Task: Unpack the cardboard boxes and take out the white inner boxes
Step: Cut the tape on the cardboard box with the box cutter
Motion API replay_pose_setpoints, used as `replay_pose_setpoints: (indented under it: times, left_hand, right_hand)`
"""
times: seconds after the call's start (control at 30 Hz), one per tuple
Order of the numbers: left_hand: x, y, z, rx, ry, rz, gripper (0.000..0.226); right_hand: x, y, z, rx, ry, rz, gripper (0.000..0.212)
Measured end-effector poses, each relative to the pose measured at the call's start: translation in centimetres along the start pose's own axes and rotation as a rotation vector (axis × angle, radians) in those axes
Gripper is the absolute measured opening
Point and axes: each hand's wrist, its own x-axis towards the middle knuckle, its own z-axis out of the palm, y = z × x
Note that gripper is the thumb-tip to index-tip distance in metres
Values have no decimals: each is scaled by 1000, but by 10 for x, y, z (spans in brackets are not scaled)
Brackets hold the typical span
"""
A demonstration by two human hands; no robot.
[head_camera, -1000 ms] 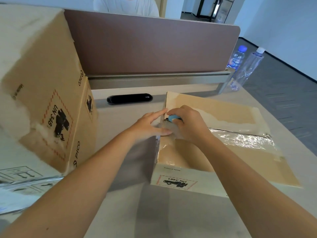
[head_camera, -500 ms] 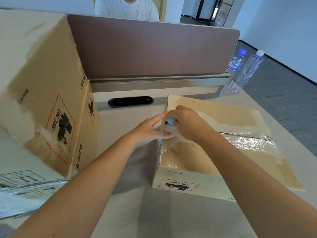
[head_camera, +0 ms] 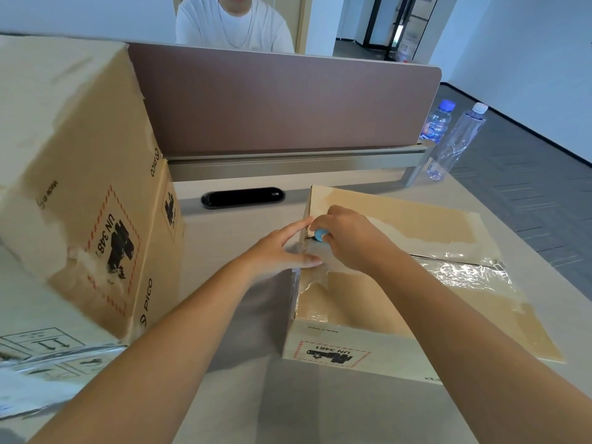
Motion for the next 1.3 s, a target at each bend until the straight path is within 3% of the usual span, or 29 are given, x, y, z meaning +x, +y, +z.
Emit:
replay_pose_setpoints:
  times: [0.37, 0.57, 0.7, 0.93, 1.07, 1.3]
  left_hand:
    - [0, 6, 1, 17, 39, -33, 82]
    - [-6, 33, 14, 453, 176, 23, 88]
    - [-1, 58, 36, 687, 157, 119, 95]
    - [16, 73, 74, 837, 57, 112, 96]
    - [20, 73, 84, 988, 89, 92, 95]
    - [27, 82, 102, 1021, 104, 70, 87]
  right_hand:
    - [-25, 33, -4, 22, 32, 96, 42]
    - [-40, 52, -6, 65, 69, 167, 42]
    - [-47, 66, -7, 80, 98, 179, 28]
    - [-64, 92, -5, 115, 171, 177, 27]
    - [-74, 107, -4, 143, 187, 190, 26]
    - [-82, 125, -5, 173, 188, 186, 25]
